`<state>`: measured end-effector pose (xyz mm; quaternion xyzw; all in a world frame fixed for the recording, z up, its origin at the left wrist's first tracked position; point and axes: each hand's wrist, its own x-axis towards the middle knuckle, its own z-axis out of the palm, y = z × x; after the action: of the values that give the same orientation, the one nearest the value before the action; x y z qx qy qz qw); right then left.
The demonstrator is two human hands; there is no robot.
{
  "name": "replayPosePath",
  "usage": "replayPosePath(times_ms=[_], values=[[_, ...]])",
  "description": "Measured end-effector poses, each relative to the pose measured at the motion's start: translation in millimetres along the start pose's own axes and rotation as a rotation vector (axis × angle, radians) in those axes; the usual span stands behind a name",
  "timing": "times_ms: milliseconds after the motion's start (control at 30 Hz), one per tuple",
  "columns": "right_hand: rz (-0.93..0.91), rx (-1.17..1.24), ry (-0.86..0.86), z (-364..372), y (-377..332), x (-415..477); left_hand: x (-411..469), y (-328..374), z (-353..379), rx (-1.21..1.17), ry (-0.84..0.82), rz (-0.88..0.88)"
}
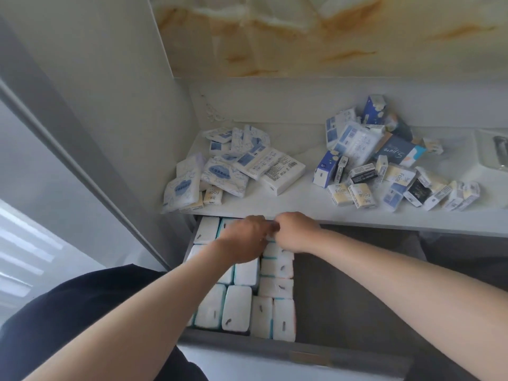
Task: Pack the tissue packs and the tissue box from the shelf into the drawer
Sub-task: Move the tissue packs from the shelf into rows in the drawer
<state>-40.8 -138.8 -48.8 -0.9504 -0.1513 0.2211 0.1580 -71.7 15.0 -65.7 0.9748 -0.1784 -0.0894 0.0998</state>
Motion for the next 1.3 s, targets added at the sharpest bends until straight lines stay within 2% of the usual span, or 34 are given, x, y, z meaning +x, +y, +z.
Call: replayPosePath(times_ms=[100, 200, 267, 367, 467, 567, 667, 733, 800, 867, 900, 933, 967, 1033, 1067, 1100, 1233, 1300], values=[[-0.063, 0.151, 0.121, -20.6, -30.9, 17.9, 3.1, -30.1, -37.5, -0.039, 0.230, -0.115], [-0.115, 0.186, 0.188, -30.2, -64.7, 38.2, 1.9, -68.4, -64.9, -0.037, 0.411, -0.342], [-0.133, 0.225, 0.170, -30.2, -88.4, 51.8, -3.3, -94.4, -71.3, 0.029, 0.381, -0.536], [-0.049, 0.386, 0.054, -22.6, -121.5, 75.9, -12.1, -131.9, -63.7, 0.046, 0.144, -0.712], [0.054, 0.517, -0.053, -12.6, -146.2, 97.9, -11.2, -155.4, -48.9, -0.167, 0.080, -0.660], [0.101, 0.647, -0.065, -5.5, -162.5, 113.7, -7.2, -158.1, -48.3, -0.180, 0.245, -0.549], [0.152, 0.691, 0.035, -12.3, -168.0, 122.8, 0.4, -153.4, -58.1, -0.265, 0.350, -0.453], [0.165, 0.732, 0.113, -23.4, -160.7, 126.2, 6.7, -148.7, -64.5, -0.401, 0.368, -0.403], [0.164, 0.819, 0.203, -37.7, -144.9, 129.3, 13.0, -143.3, -70.4, -0.533, 0.458, -0.341], [0.187, 0.883, 0.300, -54.2, -123.7, 132.6, 19.8, -140.2, -75.4, -0.553, 0.596, -0.345], [0.204, 0.891, 0.342, -63.0, -112.0, 134.6, 23.4, -139.6, -77.0, -0.514, 0.631, -0.402], [0.226, 0.895, 0.377, -72.0, -100.0, 135.6, 27.0, -139.1, -77.9, -0.438, 0.608, -0.505], [0.255, 0.903, 0.405, -79.2, -87.6, 137.4, 31.6, -141.9, -74.0, -0.341, 0.502, -0.638], [0.315, 0.893, 0.445, -87.0, -62.8, 142.9, 37.1, -143.4, -65.0, -0.246, 0.177, -0.832], [0.331, 0.864, 0.454, -88.0, -51.4, 146.2, 39.9, -143.5, -59.3, -0.281, 0.057, -0.852], [0.349, 0.832, 0.450, -87.1, -41.5, 150.1, 43.7, -143.2, -53.7, -0.339, 0.011, -0.825], [0.393, 0.729, 0.432, -81.3, -23.0, 153.1, 63.3, -139.6, -43.0, -0.522, 0.172, -0.575], [0.343, 0.615, 0.423, -79.6, -17.0, 149.6, 68.8, -138.1, -42.0, -0.622, 0.181, -0.512]])
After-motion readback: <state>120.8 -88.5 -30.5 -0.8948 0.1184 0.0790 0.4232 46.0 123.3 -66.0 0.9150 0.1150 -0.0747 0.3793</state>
